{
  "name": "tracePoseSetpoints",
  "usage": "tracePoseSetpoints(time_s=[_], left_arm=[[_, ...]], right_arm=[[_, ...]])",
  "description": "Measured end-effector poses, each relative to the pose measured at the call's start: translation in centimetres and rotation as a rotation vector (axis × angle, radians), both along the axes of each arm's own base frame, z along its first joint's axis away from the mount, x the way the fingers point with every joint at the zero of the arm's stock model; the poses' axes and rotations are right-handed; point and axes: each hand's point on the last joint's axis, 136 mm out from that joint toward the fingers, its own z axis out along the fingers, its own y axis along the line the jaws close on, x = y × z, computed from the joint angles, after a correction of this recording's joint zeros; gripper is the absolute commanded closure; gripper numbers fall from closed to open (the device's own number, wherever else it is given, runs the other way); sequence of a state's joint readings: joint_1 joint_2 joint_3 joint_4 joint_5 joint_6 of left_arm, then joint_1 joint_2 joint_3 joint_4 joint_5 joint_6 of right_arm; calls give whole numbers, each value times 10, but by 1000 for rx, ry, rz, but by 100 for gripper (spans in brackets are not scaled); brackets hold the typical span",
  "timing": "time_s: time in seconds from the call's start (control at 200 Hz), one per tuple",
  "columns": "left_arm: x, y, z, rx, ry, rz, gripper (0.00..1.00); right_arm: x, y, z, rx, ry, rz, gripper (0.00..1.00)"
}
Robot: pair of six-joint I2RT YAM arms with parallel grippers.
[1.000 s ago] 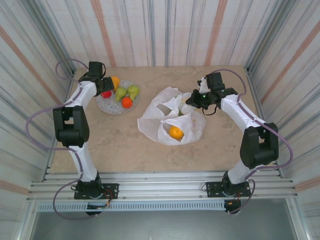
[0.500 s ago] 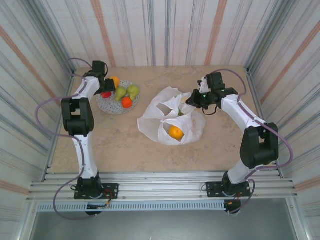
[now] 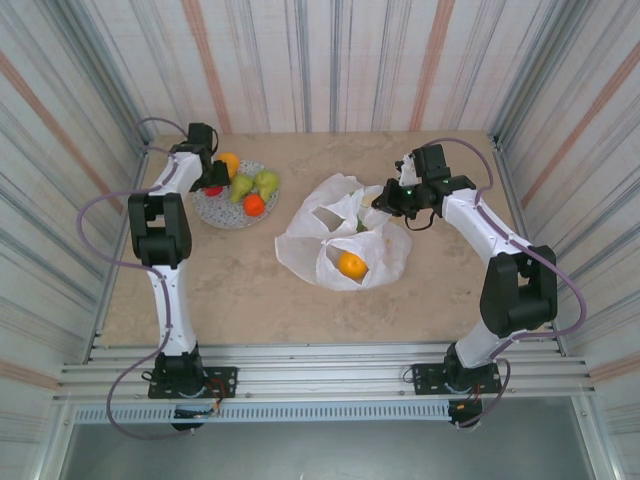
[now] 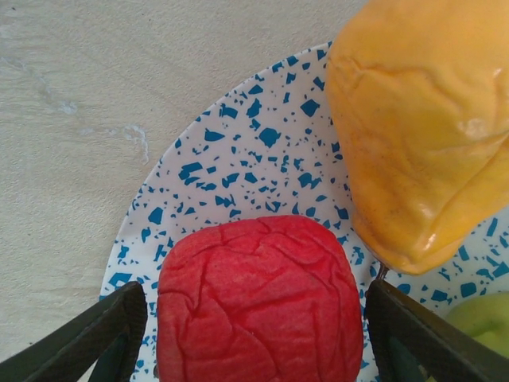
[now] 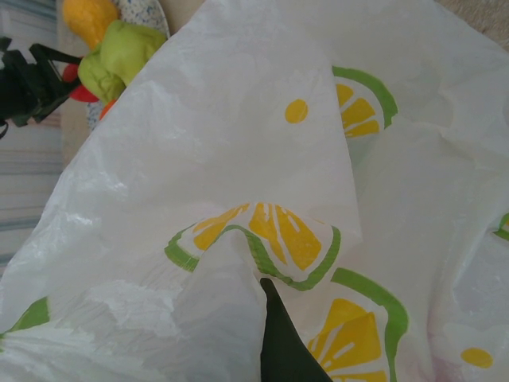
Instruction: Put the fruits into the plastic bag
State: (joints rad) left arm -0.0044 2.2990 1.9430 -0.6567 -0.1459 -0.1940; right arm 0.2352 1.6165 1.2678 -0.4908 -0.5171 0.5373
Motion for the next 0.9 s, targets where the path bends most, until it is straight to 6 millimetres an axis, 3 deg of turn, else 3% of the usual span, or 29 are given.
tracePoseSetpoints(time_s=[0.451, 0.746, 0.897], left_arm=[[0, -1, 1, 1, 11, -17, 41], [-1, -1, 3, 3, 10, -19, 42], [-15, -1, 15, 2, 8, -16, 43]], right_arm=[[0, 0, 0, 0, 0, 0, 100], [0, 0, 0, 0, 0, 0, 100], [0, 0, 0, 0, 0, 0, 100]])
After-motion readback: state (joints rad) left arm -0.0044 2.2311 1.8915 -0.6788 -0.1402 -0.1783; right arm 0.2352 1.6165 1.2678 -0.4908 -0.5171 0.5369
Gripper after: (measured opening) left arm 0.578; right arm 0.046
